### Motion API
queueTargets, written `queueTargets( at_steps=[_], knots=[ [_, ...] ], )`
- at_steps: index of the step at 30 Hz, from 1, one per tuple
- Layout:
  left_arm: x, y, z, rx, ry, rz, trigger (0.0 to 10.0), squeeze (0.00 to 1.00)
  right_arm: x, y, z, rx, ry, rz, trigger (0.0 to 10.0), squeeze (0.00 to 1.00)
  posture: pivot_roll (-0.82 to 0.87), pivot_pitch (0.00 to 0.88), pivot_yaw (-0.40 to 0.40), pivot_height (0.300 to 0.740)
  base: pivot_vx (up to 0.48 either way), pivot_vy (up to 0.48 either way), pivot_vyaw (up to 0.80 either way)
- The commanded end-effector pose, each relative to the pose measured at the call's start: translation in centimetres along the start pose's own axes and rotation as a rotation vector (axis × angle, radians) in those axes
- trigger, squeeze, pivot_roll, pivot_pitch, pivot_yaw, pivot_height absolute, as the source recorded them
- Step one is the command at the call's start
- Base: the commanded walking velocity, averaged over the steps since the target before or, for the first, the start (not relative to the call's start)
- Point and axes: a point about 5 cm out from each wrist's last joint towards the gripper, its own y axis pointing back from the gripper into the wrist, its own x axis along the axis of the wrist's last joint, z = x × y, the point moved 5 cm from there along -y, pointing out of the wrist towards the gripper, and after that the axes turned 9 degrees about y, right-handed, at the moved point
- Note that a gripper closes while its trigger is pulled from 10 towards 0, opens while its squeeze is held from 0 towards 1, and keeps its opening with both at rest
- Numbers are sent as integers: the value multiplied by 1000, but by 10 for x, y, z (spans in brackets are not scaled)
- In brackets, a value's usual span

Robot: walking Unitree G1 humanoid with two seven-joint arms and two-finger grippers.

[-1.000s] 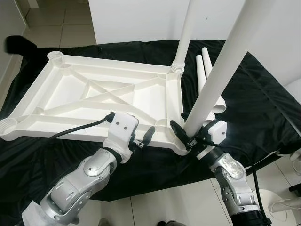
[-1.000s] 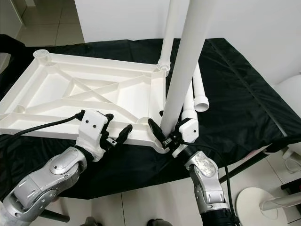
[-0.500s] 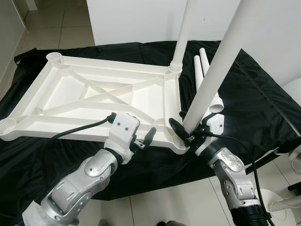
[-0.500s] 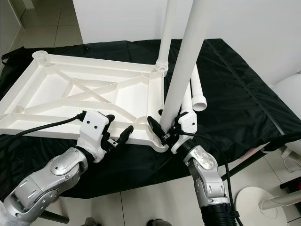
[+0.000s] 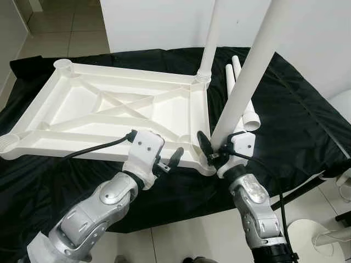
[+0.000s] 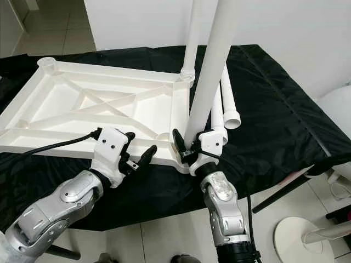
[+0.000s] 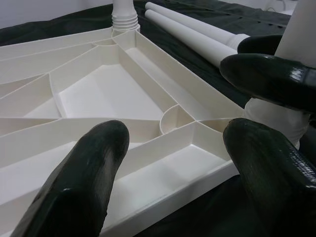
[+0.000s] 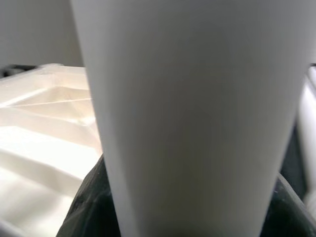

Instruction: Building children table

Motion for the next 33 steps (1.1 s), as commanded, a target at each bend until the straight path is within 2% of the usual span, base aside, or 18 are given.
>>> queueTargets(
  at_steps=[1,8,12,13,19,24,25,27,32,33],
  knots=[
    [-5,2,26,-241,-5,-40,10000,0,-35,7,0,-89,-6,-171,10000,0,19,122,-23,740,0,0,0],
    [-2,0,26,-242,5,-22,10000,0,-26,-3,-1,-134,-44,-130,10000,0,17,118,-35,740,0,0,0],
    [-3,0,26,-244,4,-21,10000,0,-17,-5,-5,-95,-68,-83,10000,0,13,118,-36,740,0,0,0],
    [-2,-1,25,-242,2,-19,10000,0,-13,-5,-8,-68,-85,-59,10000,1000,13,118,-37,740,0,0,0],
    [-2,0,24,-237,-3,-16,10000,0,-2,-4,-8,-19,-87,-5,10000,1000,14,119,-38,740,0,0,0],
    [-2,1,22,-232,-7,-21,10000,0,0,-1,5,42,-40,9,10000,1000,15,120,-39,740,0,0,0],
    [-3,2,22,-231,-9,-22,10000,0,0,0,9,84,-23,8,10000,0,15,119,-39,740,0,0,0],
    [-3,2,21,-229,-12,-26,10000,0,2,1,12,163,-14,10,10000,0,16,118,-39,740,0,0,0],
    [-5,2,20,-228,-17,-34,10000,0,5,0,14,247,16,25,10000,0,11,116,-32,740,0,0,0],
    [-9,2,19,-230,-43,-44,10000,0,7,-1,15,288,34,33,10000,0,10,112,-28,740,0,0,0]
  ],
)
